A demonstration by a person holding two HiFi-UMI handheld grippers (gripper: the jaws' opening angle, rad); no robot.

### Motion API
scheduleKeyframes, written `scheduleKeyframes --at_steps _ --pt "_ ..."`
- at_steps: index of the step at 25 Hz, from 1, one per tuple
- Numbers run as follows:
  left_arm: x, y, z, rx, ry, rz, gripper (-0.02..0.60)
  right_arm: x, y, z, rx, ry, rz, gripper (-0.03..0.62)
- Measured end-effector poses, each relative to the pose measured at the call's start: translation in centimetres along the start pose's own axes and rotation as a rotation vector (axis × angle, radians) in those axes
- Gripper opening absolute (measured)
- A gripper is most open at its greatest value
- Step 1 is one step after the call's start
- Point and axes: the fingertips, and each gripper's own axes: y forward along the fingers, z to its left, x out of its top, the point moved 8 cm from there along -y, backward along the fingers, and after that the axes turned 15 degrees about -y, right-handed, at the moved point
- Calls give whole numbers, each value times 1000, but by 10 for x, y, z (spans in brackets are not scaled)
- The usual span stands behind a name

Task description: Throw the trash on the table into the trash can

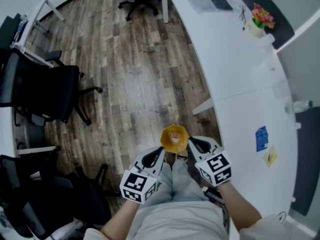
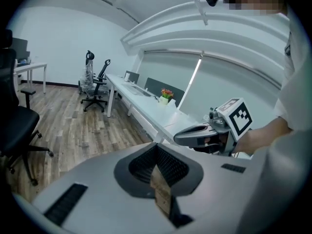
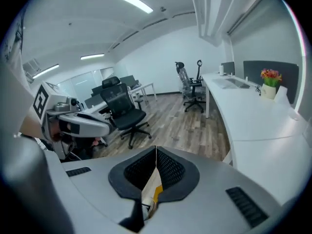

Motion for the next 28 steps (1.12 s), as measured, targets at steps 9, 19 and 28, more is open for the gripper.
scheduleKeyframes --at_steps 9,19,28 --pt "41 -31 -37 22 23 -50 2 59 -66 9 -43 -29 -95 34" --pt "66 -33 -60 -34 106 -70 1 81 -95 3 -86 6 -163 34" --pt "69 -30 -65 -54 58 -77 2 79 -101 3 -92 31 -173 32"
